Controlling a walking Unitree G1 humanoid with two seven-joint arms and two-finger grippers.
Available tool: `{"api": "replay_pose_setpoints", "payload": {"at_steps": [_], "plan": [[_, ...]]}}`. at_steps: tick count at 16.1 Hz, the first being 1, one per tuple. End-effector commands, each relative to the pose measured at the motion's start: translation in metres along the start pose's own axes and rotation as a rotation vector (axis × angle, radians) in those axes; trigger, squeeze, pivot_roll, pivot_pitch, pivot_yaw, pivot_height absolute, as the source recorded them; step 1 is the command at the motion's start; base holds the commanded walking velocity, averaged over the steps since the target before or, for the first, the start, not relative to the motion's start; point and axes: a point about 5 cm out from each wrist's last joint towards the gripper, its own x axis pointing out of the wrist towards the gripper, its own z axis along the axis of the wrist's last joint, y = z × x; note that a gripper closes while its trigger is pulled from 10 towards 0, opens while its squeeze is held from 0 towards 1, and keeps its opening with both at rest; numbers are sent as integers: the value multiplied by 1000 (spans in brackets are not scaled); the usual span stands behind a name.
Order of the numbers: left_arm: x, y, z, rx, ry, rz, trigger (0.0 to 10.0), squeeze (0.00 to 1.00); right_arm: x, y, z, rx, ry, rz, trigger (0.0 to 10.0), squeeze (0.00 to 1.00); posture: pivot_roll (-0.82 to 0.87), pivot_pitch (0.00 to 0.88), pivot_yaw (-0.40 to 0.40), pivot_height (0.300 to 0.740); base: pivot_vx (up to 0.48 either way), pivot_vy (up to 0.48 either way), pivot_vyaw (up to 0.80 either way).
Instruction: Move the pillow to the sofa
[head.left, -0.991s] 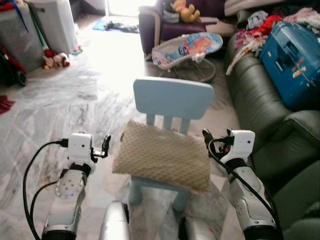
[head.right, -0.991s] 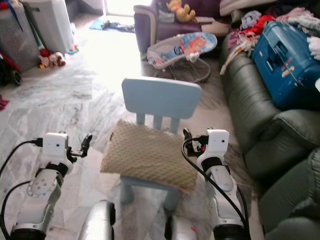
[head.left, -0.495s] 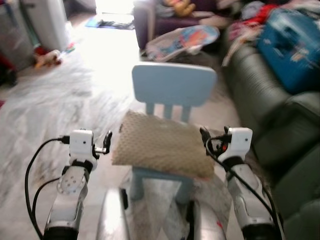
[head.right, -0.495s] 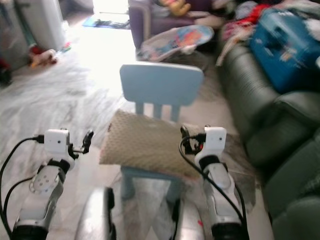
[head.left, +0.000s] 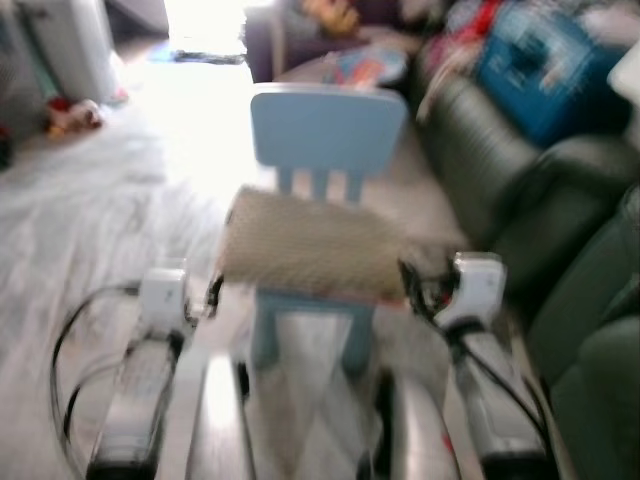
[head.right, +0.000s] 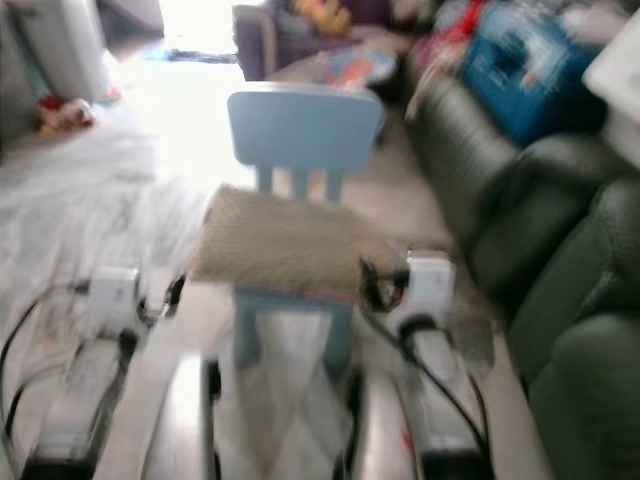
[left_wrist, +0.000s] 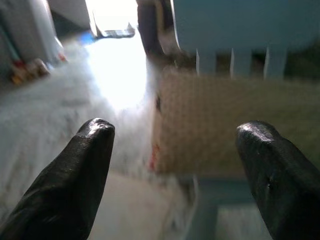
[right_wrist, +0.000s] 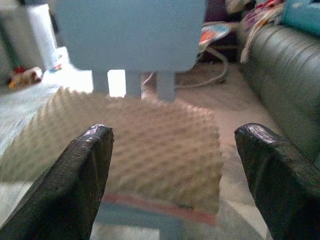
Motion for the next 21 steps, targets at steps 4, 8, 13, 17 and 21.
{"api": "replay_pose_setpoints", "payload": {"at_steps": [4,8,13,17,21], "plan": [[-3,-4,-2,-6,10,13,10000,0,7,2,9,-5,-22,7,10000,0,-16,0,-34,545,213,0,0],[-3,-5,-4,-10,15,12,10000,0,9,3,9,-9,-19,16,10000,0,-16,0,-33,545,473,0,0],[-1,-7,-5,-14,20,10,10000,0,10,4,9,-22,-23,32,10000,0,-20,0,-27,545,463,0,111],[0,-6,-7,-19,28,20,10000,0,9,2,8,-17,-23,19,10000,0,-24,0,-24,545,90,0,189],[1,-6,-6,-9,26,29,10000,0,8,3,7,-30,-25,38,10000,0,-20,0,-23,545,0,0,122]]}}
